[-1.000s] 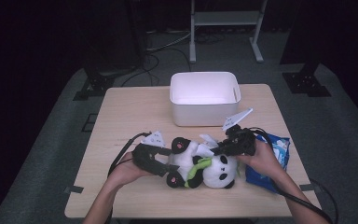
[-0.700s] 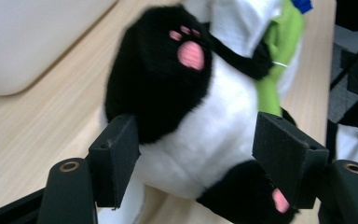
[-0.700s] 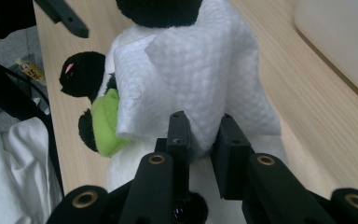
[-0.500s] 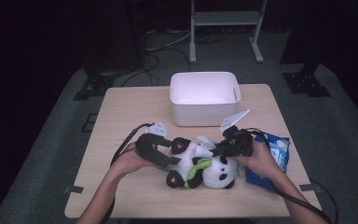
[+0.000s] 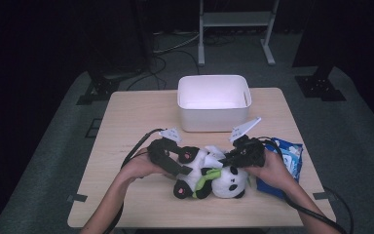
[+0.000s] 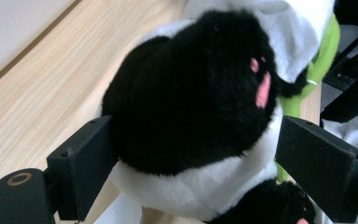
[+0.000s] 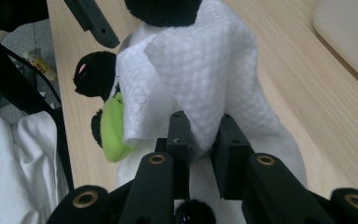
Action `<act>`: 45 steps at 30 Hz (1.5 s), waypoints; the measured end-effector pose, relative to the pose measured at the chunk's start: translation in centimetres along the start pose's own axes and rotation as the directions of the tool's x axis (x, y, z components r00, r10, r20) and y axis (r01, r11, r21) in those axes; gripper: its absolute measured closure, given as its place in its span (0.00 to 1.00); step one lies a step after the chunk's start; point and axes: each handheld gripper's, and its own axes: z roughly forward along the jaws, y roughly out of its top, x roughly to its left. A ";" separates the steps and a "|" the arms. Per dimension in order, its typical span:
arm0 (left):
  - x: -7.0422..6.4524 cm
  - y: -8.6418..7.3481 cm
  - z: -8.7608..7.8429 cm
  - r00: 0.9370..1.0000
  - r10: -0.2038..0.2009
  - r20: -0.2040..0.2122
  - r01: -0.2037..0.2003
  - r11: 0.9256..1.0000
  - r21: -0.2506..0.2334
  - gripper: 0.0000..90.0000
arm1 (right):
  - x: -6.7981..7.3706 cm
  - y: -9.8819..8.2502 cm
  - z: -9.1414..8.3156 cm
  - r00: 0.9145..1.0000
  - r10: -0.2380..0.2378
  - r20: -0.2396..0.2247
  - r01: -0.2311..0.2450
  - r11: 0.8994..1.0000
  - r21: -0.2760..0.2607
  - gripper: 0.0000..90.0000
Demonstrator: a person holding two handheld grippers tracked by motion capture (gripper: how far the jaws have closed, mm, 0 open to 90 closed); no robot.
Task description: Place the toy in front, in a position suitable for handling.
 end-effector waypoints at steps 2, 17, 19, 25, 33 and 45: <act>0.0 0.3 -0.2 1.000 -0.001 -0.005 0.001 1.000 -0.006 0.13 | 0.2 -0.1 0.0 1.000 0.001 -0.005 -0.001 1.000 0.003 0.86; -0.2 1.5 -1.0 0.999 0.033 -0.021 -0.033 0.999 -0.023 0.39 | 0.5 -0.3 0.2 1.000 -0.006 -0.003 0.006 1.000 -0.003 0.86; -0.2 1.6 -1.0 0.998 0.040 -0.038 -0.041 0.999 -0.031 0.43 | 0.4 -0.3 0.2 1.000 -0.006 0.002 0.006 1.000 -0.004 0.86; 0.5 2.3 -0.6 0.995 0.031 -0.095 -0.035 0.999 -0.039 0.61 | -0.9 0.2 0.0 1.000 0.022 0.014 -0.022 1.000 -0.013 0.86; 1.8 4.1 -1.1 0.989 0.050 -0.137 -0.056 0.998 -0.038 0.61 | -3.0 1.2 0.1 0.997 0.067 0.027 -0.066 0.997 -0.027 0.86; 1.3 1.9 -2.2 0.983 0.072 -0.168 -0.083 0.995 -0.059 0.59 | -2.4 2.2 1.3 0.999 0.043 -0.011 -0.043 0.999 -0.021 0.87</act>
